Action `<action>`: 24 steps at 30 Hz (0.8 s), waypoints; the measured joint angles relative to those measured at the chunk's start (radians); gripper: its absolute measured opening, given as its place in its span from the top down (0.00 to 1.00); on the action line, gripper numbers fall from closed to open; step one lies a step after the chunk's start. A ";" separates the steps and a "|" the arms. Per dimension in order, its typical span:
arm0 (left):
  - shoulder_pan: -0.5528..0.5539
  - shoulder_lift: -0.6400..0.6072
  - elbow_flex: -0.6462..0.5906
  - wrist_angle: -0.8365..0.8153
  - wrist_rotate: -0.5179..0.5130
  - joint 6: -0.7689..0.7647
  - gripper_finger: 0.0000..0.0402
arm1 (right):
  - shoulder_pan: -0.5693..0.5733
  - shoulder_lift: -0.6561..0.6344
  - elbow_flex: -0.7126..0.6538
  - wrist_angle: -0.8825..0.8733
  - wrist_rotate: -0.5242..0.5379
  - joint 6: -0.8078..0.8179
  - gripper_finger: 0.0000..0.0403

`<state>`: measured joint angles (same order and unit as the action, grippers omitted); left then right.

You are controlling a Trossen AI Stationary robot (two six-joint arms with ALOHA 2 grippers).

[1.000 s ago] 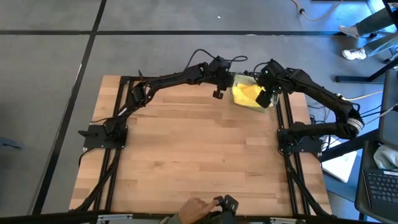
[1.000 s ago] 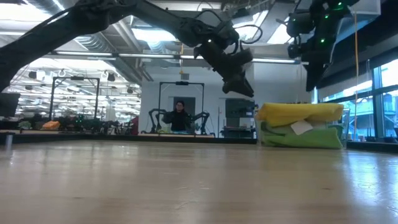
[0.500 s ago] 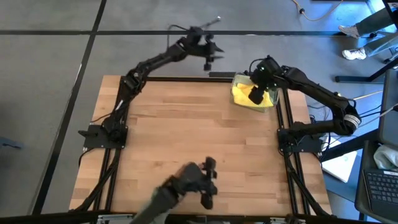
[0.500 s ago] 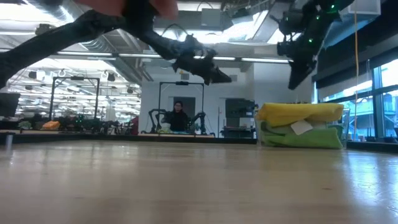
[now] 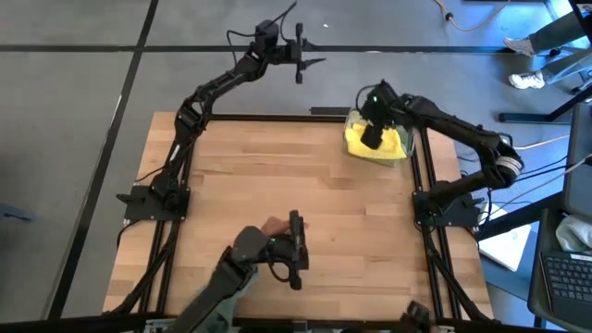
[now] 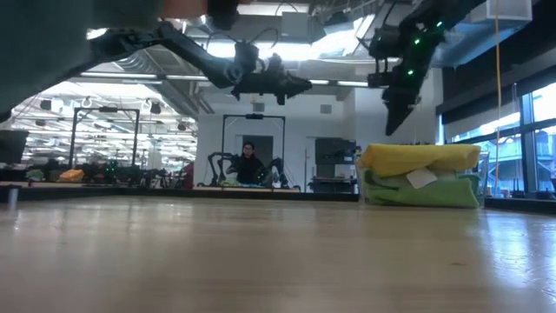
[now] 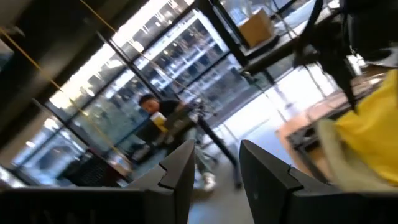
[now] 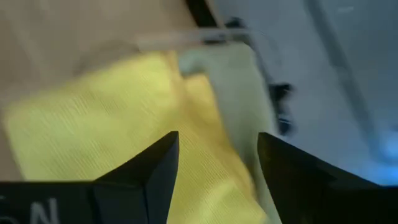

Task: Fold microfiber towels
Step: Put the yellow cloth into the transparent bin

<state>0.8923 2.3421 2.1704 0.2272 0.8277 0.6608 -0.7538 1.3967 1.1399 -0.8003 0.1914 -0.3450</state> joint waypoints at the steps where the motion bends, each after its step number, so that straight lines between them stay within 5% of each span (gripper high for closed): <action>1: 0.004 0.000 0.000 0.027 -0.002 0.001 0.70 | -0.024 0.027 0.023 -0.001 -0.068 0.001 0.45; 7: 0.053 0.000 0.000 0.119 -0.004 -0.005 0.70 | -0.134 0.252 0.225 -0.171 -0.400 0.002 0.45; 15: 0.183 0.000 0.000 0.231 0.001 -0.223 0.70 | -0.203 0.485 0.441 -0.491 -0.419 -0.023 0.45; 24: 0.221 0.000 0.000 0.239 0.001 -0.288 0.70 | -0.285 0.412 0.510 -0.759 -0.422 0.260 0.45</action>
<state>1.1137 2.3421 2.1708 0.4666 0.8291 0.3729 -1.0388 1.8090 1.6502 -1.5591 -0.2311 -0.0850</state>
